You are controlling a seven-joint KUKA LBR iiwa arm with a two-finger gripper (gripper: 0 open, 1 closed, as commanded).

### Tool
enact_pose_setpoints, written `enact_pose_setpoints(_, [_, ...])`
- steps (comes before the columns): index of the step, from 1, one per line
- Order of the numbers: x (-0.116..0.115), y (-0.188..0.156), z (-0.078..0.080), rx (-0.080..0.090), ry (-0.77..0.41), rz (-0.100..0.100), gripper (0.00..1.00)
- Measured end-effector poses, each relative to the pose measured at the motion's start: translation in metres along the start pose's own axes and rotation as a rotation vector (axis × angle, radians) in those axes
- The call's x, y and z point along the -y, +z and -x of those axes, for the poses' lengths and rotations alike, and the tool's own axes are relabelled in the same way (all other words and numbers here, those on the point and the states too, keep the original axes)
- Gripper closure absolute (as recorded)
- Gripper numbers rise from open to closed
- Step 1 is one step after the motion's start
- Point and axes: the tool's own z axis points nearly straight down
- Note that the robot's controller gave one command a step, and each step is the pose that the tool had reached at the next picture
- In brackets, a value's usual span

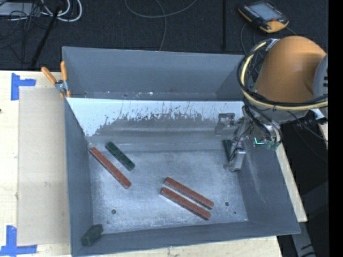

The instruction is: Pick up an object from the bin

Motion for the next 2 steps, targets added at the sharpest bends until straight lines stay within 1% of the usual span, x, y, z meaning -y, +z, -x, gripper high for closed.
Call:
enact_pose_setpoints(1, [-0.019, 0.050, -0.034, 0.005, -0.027, -0.001, 0.00])
enact_pose_setpoints(2, [-0.035, 0.109, -0.036, 0.004, -0.005, 0.001, 0.00])
